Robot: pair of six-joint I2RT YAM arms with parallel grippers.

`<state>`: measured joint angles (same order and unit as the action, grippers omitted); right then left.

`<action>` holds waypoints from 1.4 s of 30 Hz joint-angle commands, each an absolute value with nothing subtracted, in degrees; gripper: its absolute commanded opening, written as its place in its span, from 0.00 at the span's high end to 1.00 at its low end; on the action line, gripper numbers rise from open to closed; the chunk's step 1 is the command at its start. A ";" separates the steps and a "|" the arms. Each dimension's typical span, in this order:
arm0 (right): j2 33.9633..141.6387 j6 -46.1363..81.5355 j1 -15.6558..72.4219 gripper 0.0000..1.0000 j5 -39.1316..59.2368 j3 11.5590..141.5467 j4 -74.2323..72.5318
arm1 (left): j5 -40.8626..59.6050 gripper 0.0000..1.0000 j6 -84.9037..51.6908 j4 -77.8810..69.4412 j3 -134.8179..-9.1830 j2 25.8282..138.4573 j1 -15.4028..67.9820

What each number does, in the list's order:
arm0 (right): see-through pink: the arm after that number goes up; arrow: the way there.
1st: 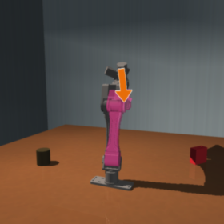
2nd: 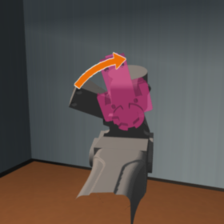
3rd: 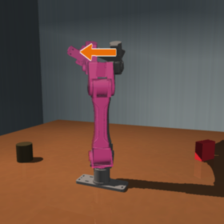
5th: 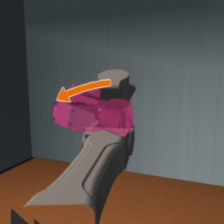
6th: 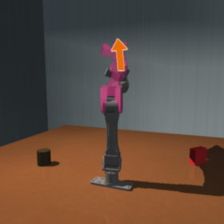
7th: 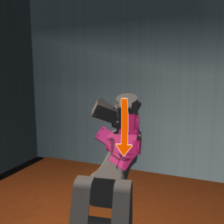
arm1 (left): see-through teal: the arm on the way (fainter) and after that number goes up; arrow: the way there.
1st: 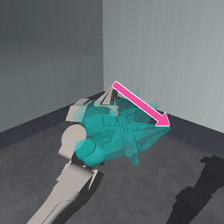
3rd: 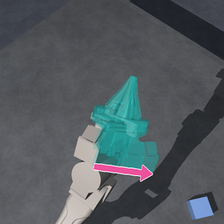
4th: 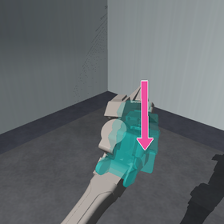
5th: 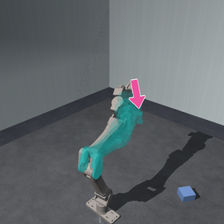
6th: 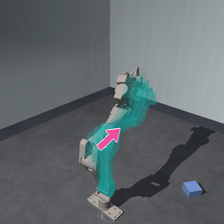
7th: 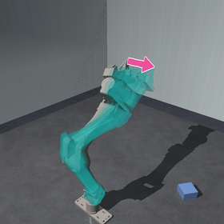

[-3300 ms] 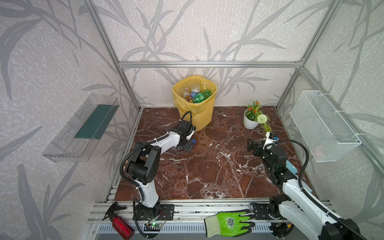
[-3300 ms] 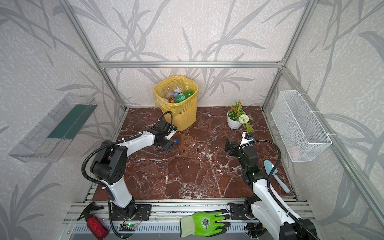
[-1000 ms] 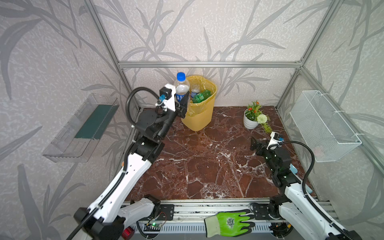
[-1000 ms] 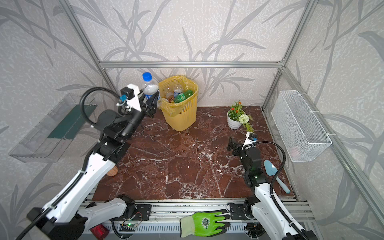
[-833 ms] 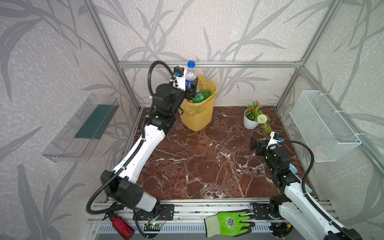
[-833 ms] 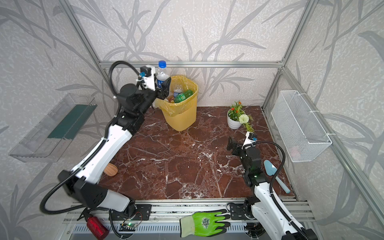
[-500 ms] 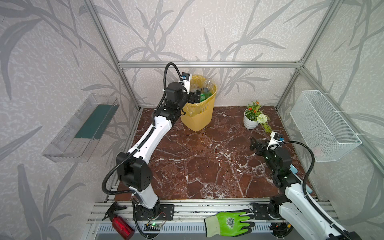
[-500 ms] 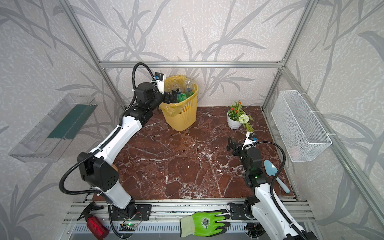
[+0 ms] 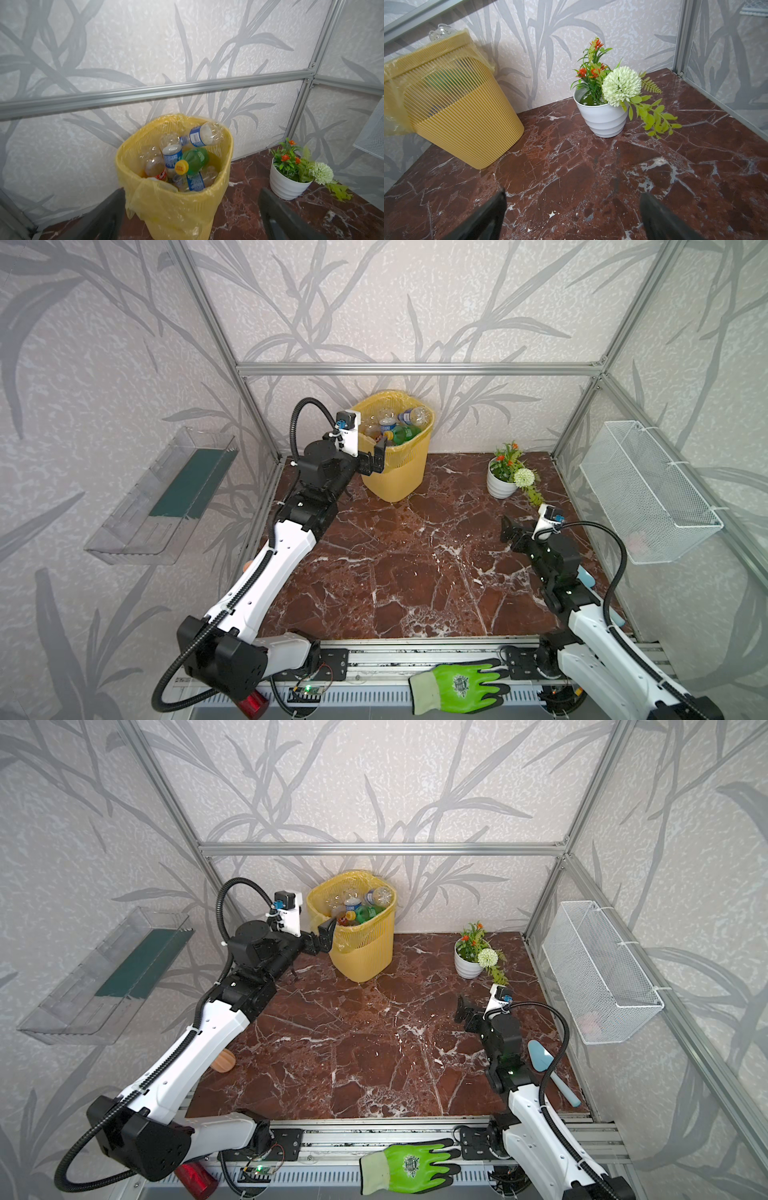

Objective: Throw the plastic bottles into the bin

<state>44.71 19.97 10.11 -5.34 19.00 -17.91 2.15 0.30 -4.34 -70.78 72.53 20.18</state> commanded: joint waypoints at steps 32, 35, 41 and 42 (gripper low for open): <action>91.06 -8.09 9.84 0.01 -6.90 16.14 -67.02 | -23.50 0.01 -6.00 -28.15 -23.69 68.49 5.96; 90.34 -6.90 9.85 0.01 -8.52 15.87 -65.59 | -20.47 0.01 -5.43 -33.22 -22.35 71.32 3.70; 90.70 -6.82 9.67 0.01 -8.68 19.35 -59.76 | -17.10 0.01 -5.48 -39.97 -21.69 77.61 0.74; 91.44 -6.72 9.55 0.01 -8.58 19.68 -60.24 | -16.60 0.01 -5.33 -42.12 -21.18 78.75 0.53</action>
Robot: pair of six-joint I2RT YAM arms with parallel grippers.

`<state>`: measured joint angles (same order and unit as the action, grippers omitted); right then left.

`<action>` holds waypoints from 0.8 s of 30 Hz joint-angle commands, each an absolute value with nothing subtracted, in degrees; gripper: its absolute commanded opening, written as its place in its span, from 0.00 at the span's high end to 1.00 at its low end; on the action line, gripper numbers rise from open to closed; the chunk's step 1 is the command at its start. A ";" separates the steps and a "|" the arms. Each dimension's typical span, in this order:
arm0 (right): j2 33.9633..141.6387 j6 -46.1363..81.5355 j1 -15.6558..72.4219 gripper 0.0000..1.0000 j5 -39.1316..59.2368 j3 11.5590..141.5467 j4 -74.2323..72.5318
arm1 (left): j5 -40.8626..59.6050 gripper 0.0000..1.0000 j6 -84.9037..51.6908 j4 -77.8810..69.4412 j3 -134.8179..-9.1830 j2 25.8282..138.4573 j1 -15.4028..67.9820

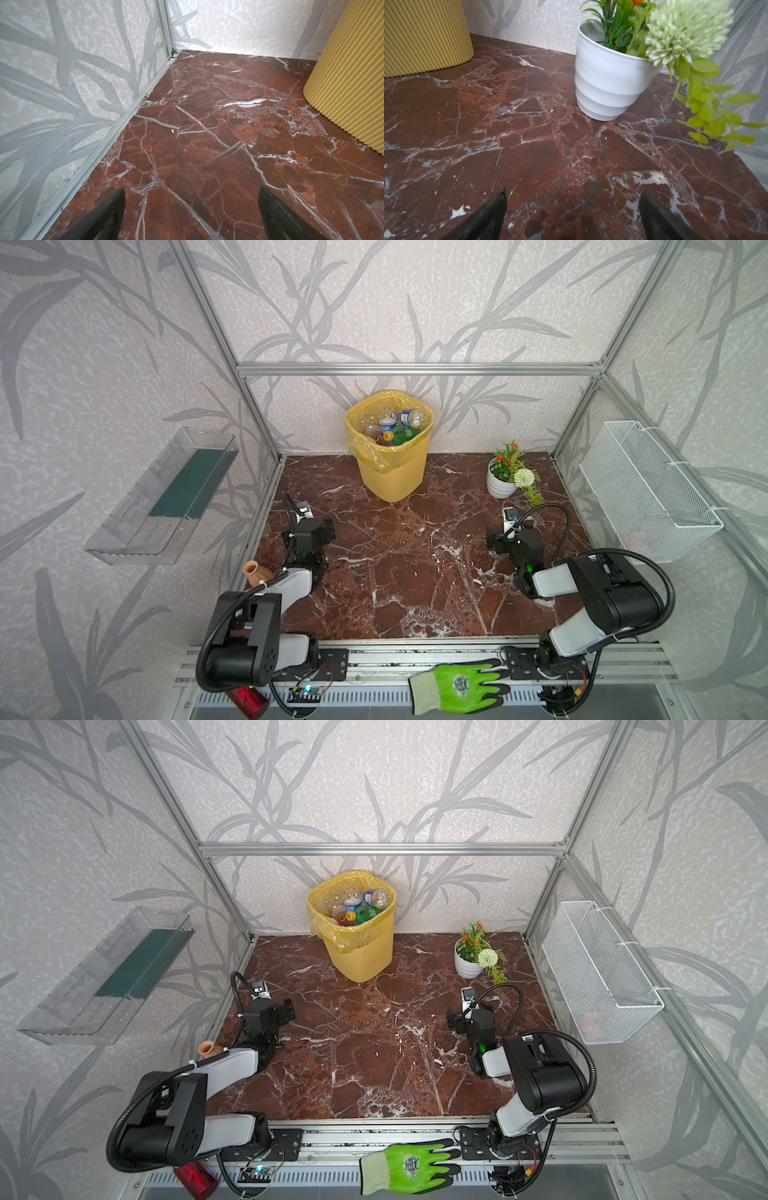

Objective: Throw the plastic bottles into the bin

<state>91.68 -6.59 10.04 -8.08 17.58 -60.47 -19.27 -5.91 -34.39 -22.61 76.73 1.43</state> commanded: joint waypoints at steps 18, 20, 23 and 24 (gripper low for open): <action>91.29 -6.52 9.23 0.01 -8.09 19.69 -60.21 | -11.44 0.01 -5.89 -46.52 -22.54 86.53 -1.73; 91.27 -6.52 9.30 0.01 -8.09 19.69 -60.29 | -11.48 0.01 -5.89 -46.44 -22.59 86.49 -1.74; 91.24 -6.50 9.24 0.01 -8.09 19.69 -60.23 | -11.47 0.01 -5.84 -46.58 -22.53 86.51 -1.75; 91.32 -6.50 9.24 0.01 -8.09 19.69 -60.28 | -11.46 0.01 -5.88 -46.53 -22.59 86.50 -1.76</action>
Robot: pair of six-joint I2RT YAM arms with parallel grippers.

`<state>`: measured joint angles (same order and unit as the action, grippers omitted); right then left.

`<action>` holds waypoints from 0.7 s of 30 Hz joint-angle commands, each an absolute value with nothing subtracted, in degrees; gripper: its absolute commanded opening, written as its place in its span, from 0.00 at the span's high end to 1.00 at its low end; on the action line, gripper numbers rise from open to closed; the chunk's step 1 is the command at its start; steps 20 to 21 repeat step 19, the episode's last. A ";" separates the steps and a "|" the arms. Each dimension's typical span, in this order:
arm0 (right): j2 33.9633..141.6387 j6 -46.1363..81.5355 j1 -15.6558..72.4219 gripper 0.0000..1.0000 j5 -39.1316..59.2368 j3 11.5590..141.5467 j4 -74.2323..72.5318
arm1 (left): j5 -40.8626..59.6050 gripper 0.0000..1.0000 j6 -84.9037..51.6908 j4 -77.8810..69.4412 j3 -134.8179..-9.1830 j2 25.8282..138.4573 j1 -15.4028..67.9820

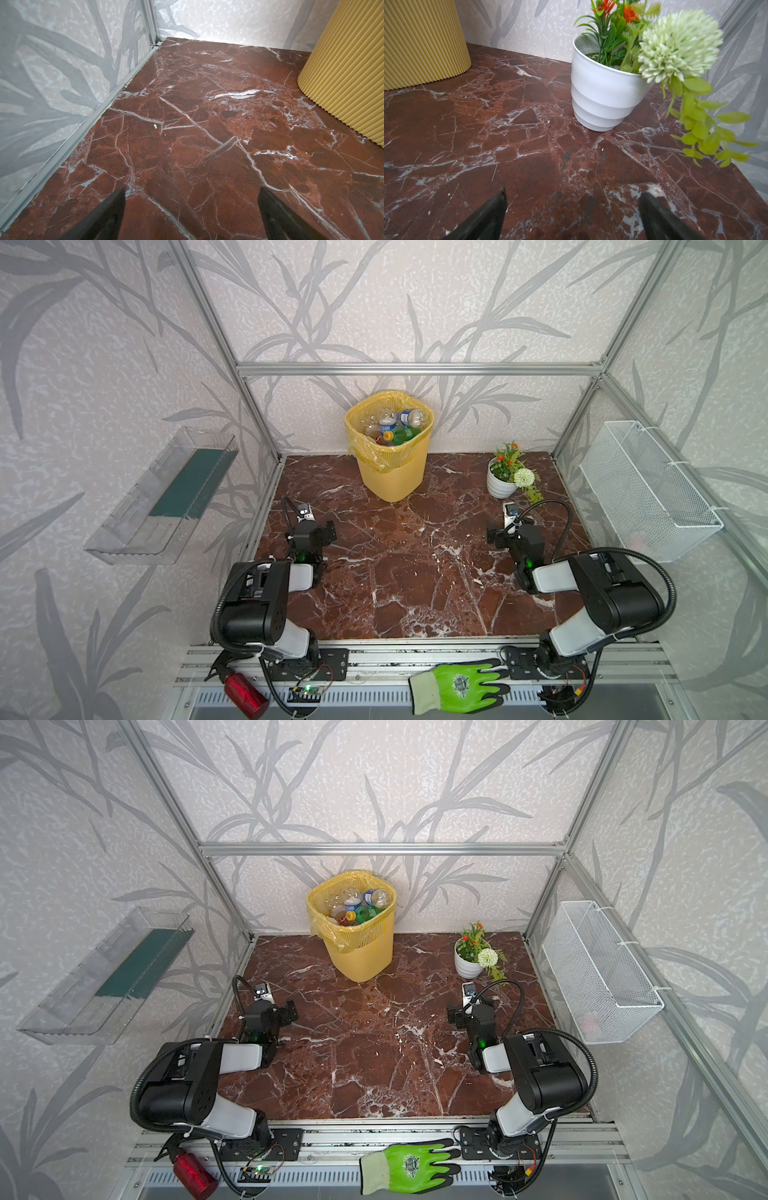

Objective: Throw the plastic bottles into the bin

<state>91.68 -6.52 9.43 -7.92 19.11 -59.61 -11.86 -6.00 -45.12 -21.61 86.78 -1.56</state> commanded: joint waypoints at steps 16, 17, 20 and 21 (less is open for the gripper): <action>91.24 -6.40 9.10 0.01 -7.67 20.13 -59.38 | -11.60 0.01 -5.88 -46.53 -22.59 86.52 -1.73; 91.22 -6.18 8.89 0.01 -7.41 20.30 -58.87 | -11.56 0.01 -5.86 -46.51 -22.59 86.55 -1.70; 91.15 -6.22 8.78 0.01 -7.46 20.20 -59.12 | -11.60 0.01 -5.87 -46.50 -22.59 86.51 -1.71; 91.15 -6.22 8.78 0.01 -7.46 20.20 -59.12 | -11.60 0.01 -5.87 -46.50 -22.59 86.51 -1.71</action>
